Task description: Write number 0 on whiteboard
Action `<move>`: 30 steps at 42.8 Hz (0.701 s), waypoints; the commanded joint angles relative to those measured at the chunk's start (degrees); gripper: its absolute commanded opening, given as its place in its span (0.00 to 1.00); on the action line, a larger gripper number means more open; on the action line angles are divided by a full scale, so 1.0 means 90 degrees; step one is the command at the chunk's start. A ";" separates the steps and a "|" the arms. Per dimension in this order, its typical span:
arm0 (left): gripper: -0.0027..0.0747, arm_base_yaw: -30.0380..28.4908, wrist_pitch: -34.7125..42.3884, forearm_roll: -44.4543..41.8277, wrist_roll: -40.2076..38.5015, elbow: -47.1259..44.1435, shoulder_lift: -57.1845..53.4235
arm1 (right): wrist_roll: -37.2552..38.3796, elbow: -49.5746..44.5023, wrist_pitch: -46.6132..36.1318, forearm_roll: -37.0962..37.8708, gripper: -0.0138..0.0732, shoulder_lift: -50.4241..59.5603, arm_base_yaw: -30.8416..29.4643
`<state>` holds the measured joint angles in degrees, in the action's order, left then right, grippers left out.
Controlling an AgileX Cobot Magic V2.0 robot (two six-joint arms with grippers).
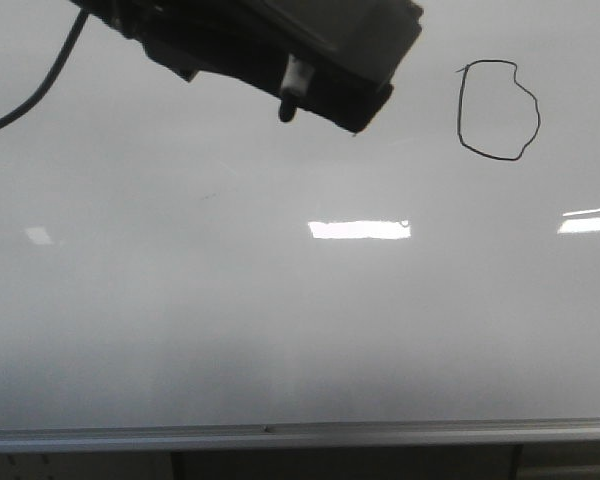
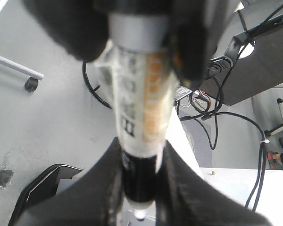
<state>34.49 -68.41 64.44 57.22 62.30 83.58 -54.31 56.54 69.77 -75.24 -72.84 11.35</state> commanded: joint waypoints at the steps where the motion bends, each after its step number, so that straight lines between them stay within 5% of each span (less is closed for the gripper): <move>1: 0.01 0.0054 -0.0427 0.0346 0.0133 0.0197 -0.0225 | -0.0017 0.0140 0.0144 -0.0491 0.27 0.0146 0.0003; 8: 0.01 0.0054 -0.0155 -0.0269 0.0133 0.0197 -0.0225 | -0.0022 0.0375 0.0008 -0.0503 0.61 0.0146 -0.0003; 12: 0.01 0.0054 0.0155 -0.0836 0.0012 0.0197 -0.0225 | -0.0028 0.0660 -0.0154 -0.0503 0.71 0.0179 -0.0003; 22: 0.01 -0.0092 0.1275 -0.2568 -0.1447 0.0197 -0.0225 | 0.0149 0.0728 -0.2185 0.0932 0.60 0.1099 -0.0003; 30: 0.01 -0.1051 0.1507 -0.3092 -0.2569 0.0197 -0.0225 | 0.0684 -0.0086 -0.3984 0.2378 0.45 0.2450 -0.0003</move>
<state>28.87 -56.63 35.91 39.02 62.30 83.58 -49.82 57.57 42.71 -56.43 -56.83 11.35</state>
